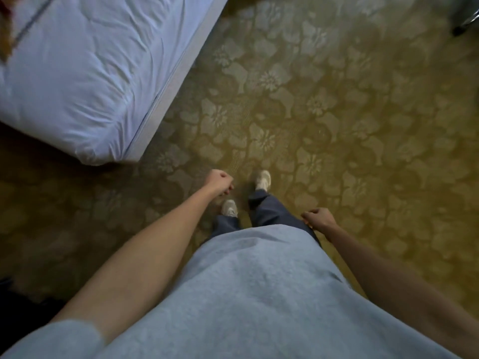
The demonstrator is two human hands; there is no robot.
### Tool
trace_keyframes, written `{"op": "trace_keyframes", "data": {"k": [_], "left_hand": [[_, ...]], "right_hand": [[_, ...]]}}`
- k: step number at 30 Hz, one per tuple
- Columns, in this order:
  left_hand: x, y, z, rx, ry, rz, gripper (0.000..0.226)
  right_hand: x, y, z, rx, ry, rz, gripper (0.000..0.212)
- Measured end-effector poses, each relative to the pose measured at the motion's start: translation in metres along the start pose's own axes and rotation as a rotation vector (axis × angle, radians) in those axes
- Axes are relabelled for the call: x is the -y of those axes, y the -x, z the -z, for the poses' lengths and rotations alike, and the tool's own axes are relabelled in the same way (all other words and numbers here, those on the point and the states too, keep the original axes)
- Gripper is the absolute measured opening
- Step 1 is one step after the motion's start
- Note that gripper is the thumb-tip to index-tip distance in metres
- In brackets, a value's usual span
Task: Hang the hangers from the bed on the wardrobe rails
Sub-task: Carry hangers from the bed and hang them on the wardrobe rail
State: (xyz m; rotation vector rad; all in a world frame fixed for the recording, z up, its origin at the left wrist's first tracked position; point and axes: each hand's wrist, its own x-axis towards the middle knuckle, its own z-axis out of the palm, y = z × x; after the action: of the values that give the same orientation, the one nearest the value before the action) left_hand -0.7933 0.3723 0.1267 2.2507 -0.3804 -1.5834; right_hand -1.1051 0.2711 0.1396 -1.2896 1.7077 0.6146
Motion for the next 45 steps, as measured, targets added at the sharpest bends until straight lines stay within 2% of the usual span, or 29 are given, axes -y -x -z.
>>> {"op": "trace_keyframes", "data": {"k": [4,9,14,18,21,25,30,34,41,45], "left_hand": [[-0.106,-0.056,0.019,0.046,-0.033,-0.044,0.019],[-0.2,-0.12,0.05,0.01,-0.057,-0.006,0.018],[-0.249,-0.16,0.092,-0.051,-0.062,0.1,0.024],[-0.267,-0.181,0.132,-0.135,0.06,0.22,0.028],[-0.276,-0.198,0.163,-0.176,0.189,0.284,0.022],[-0.278,-0.229,0.203,-0.187,0.244,0.366,0.026],[-0.31,-0.283,0.265,-0.179,0.334,0.394,0.025],[-0.356,-0.325,0.328,-0.238,0.45,0.401,0.024],[-0.437,-0.38,0.426,-0.313,0.551,0.269,0.021],[-0.465,-0.398,0.452,-0.469,0.679,0.228,0.018]], "right_hand": [[0.026,-0.046,0.052,0.016,-0.044,-0.072,0.027],[0.115,-0.105,0.135,0.013,-0.048,-0.061,0.035],[0.257,-0.158,0.221,0.008,0.003,0.082,0.029],[0.39,-0.178,0.26,0.028,0.065,0.274,0.025],[0.485,-0.189,0.264,0.055,0.127,0.412,0.025],[0.606,-0.202,0.252,0.12,0.244,0.55,0.024],[0.734,-0.221,0.238,0.145,0.355,0.625,0.022],[0.798,-0.24,0.247,0.172,0.525,0.572,0.02],[0.886,-0.275,0.272,0.117,0.687,0.515,0.019],[0.945,-0.284,0.27,0.111,0.744,0.557,0.019]]}}
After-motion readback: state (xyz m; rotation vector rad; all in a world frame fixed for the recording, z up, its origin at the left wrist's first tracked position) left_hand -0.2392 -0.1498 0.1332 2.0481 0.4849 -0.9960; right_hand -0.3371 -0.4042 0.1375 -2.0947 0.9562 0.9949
